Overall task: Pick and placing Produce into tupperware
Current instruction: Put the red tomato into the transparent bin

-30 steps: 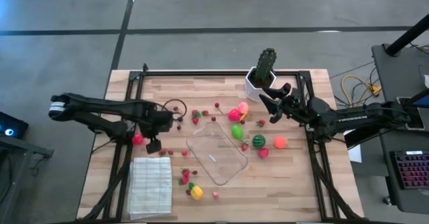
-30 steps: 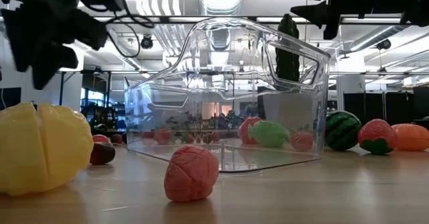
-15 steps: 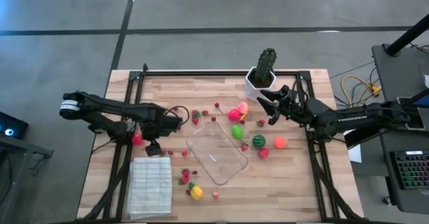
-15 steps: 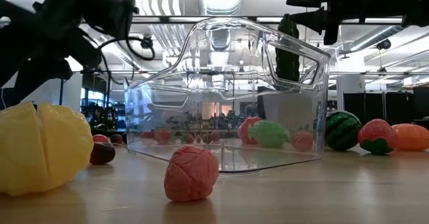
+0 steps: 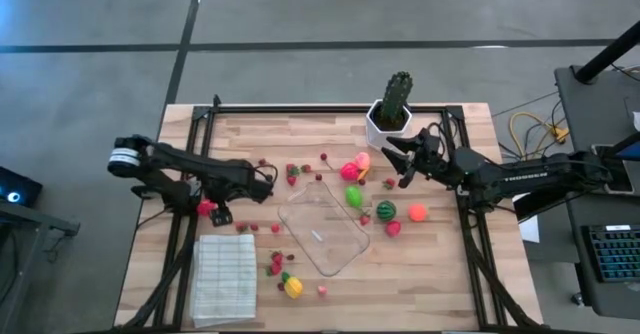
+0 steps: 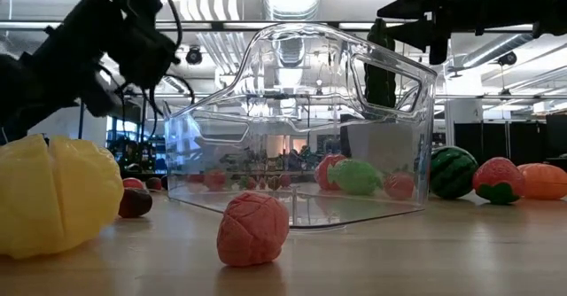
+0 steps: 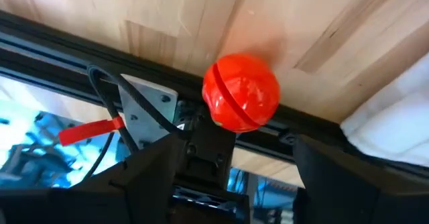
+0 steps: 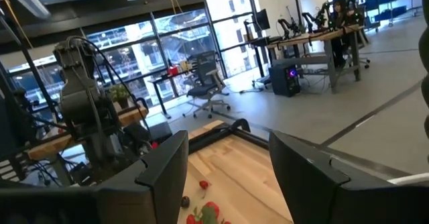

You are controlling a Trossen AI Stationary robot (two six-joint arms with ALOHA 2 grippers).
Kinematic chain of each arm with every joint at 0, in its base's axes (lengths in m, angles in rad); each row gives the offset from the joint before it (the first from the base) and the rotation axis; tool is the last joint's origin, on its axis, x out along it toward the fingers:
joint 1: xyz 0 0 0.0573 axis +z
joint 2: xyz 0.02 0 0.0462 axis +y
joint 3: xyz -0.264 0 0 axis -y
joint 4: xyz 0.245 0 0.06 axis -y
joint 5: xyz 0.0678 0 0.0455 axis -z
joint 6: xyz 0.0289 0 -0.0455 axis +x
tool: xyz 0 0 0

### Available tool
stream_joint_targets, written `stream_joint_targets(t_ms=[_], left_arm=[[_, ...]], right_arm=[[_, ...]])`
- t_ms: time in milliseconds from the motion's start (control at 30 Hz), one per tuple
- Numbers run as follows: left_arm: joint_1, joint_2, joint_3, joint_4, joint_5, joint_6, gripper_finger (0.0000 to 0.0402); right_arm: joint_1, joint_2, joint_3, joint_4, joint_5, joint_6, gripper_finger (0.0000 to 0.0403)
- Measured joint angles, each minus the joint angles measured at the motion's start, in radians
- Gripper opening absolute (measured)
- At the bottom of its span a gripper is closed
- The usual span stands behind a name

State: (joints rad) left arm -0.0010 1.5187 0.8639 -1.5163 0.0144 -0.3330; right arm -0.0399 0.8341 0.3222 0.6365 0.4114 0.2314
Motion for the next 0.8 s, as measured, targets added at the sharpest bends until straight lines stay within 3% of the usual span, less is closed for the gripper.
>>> stream_joint_targets(t_ms=[300,800], left_arm=[[0.002,0.097,-0.043,0.039,0.004,0.009,0.0281],[0.002,0.093,-0.072,0.075,0.009,-0.001,0.0281]], right_arm=[[0.000,0.000,0.000,-0.006,0.000,0.000,0.0201],[0.000,0.000,0.000,-0.030,0.001,-0.007,0.0201]])
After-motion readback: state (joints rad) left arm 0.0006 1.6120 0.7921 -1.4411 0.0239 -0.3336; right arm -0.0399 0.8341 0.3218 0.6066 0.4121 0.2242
